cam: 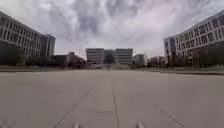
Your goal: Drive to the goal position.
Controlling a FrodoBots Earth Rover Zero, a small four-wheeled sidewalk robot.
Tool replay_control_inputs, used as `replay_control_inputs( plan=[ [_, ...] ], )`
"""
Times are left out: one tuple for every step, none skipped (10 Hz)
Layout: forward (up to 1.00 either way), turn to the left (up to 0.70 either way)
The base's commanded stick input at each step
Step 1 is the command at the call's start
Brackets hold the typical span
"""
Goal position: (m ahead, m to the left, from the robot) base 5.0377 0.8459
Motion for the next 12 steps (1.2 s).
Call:
replay_control_inputs(
  plan=[
    [0.70, 0.00],
    [0.70, 0.00],
    [0.70, 0.00],
    [0.70, 0.00],
    [0.70, 0.00],
    [0.70, 0.00],
    [0.70, 0.00],
    [0.70, 0.00],
    [0.70, 0.00],
    [0.70, 0.00],
    [0.70, 0.00],
    [0.70, 0.02]
  ],
)
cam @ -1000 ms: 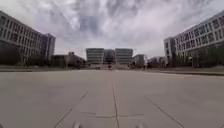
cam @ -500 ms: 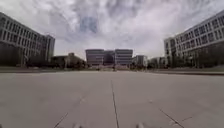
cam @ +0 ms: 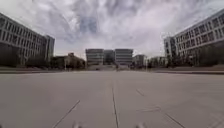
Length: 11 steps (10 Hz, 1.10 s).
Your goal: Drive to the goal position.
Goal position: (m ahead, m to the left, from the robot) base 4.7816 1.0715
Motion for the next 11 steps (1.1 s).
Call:
replay_control_inputs(
  plan=[
    [0.70, 0.10],
    [0.70, 0.14],
    [0.70, 0.12],
    [0.70, 0.04],
    [0.70, 0.00],
    [0.70, 0.00],
    [0.70, 0.00],
    [0.70, 0.00],
    [0.70, 0.00],
    [0.70, 0.00],
    [0.70, 0.00]
  ],
)
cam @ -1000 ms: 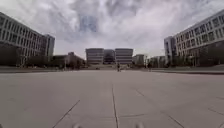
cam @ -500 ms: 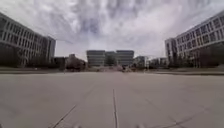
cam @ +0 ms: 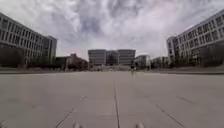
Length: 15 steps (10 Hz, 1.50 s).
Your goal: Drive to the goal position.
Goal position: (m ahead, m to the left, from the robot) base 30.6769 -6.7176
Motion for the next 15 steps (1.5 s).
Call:
replay_control_inputs(
  plan=[
    [0.70, 0.00],
    [0.70, 0.04],
    [0.70, 0.10],
    [0.70, 0.14],
    [0.70, 0.14],
    [0.70, 0.14],
    [0.70, 0.14],
    [0.70, 0.14],
    [0.70, 0.14],
    [0.70, 0.00],
    [0.70, 0.00],
    [0.70, 0.00],
    [0.70, 0.00],
    [0.70, 0.00],
    [0.70, 0.00]
  ],
)
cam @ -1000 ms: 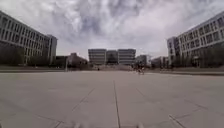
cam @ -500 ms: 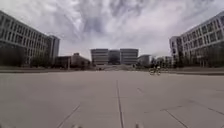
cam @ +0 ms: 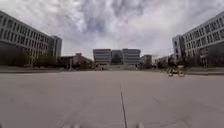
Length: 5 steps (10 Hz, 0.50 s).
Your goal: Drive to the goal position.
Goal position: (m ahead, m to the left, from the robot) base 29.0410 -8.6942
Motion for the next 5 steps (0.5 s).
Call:
replay_control_inputs(
  plan=[
    [0.70, 0.00],
    [0.70, 0.00],
    [0.69, 0.00],
    [0.68, 0.00],
    [0.67, 0.00]
  ],
)
